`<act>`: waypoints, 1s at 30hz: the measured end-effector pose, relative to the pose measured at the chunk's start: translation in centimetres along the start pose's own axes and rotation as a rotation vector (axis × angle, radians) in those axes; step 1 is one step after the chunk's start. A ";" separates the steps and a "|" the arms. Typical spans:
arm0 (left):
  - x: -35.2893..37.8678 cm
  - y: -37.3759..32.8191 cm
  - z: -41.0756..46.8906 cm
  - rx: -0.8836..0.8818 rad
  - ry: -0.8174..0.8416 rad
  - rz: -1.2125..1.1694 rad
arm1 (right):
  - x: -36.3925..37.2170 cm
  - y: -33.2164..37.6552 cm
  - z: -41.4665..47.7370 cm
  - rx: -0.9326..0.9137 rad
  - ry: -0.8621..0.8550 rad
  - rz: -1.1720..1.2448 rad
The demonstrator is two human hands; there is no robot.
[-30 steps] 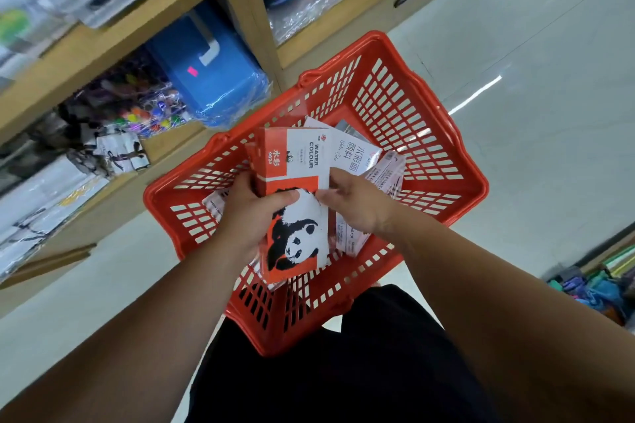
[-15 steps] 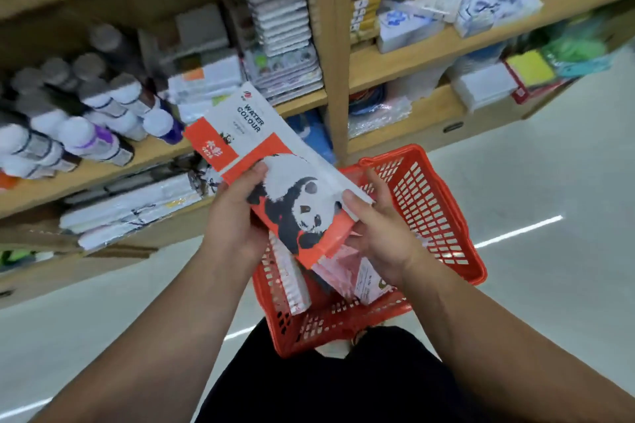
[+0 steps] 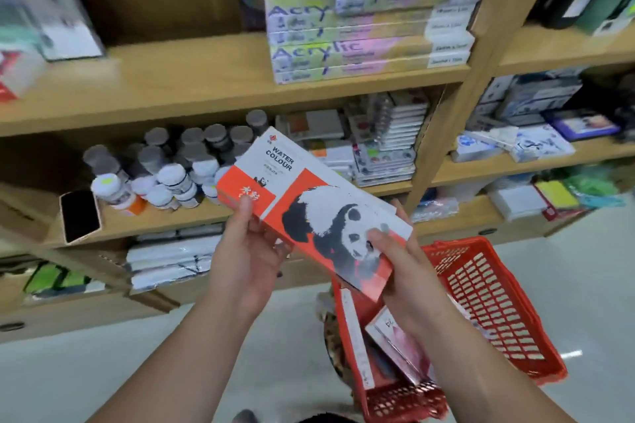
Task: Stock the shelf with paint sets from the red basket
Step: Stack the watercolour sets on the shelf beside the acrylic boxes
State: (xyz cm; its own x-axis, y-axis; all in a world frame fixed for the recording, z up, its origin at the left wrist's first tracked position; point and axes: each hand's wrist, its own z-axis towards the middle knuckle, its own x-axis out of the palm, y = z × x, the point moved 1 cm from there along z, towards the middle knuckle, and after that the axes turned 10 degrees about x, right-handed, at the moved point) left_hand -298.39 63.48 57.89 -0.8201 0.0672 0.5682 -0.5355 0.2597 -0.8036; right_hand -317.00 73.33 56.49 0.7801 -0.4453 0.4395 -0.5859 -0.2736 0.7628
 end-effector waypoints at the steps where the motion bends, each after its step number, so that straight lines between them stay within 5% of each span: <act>1: -1.8 -2.0 0.1 0.013 0.017 -0.019 | 2.3 -0.1 -0.3 -0.001 0.029 0.006; 15: -16.5 -24.7 2.1 0.270 -0.097 -0.091 | 28.8 -1.7 1.7 0.091 0.173 -0.248; 21: -17.9 -29.4 5.7 0.363 -0.119 0.035 | 34.5 1.4 6.1 0.063 0.225 -0.206; 30: -19.4 -33.7 12.6 0.461 -0.385 0.008 | 40.1 7.3 14.4 0.183 0.317 -0.169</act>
State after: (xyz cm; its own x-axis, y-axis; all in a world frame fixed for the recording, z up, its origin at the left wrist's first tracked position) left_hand -266.95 41.28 71.75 -0.7926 -0.3084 0.5260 -0.4906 -0.1897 -0.8505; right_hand -293.21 41.19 72.87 0.8813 -0.1040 0.4611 -0.4504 -0.4808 0.7523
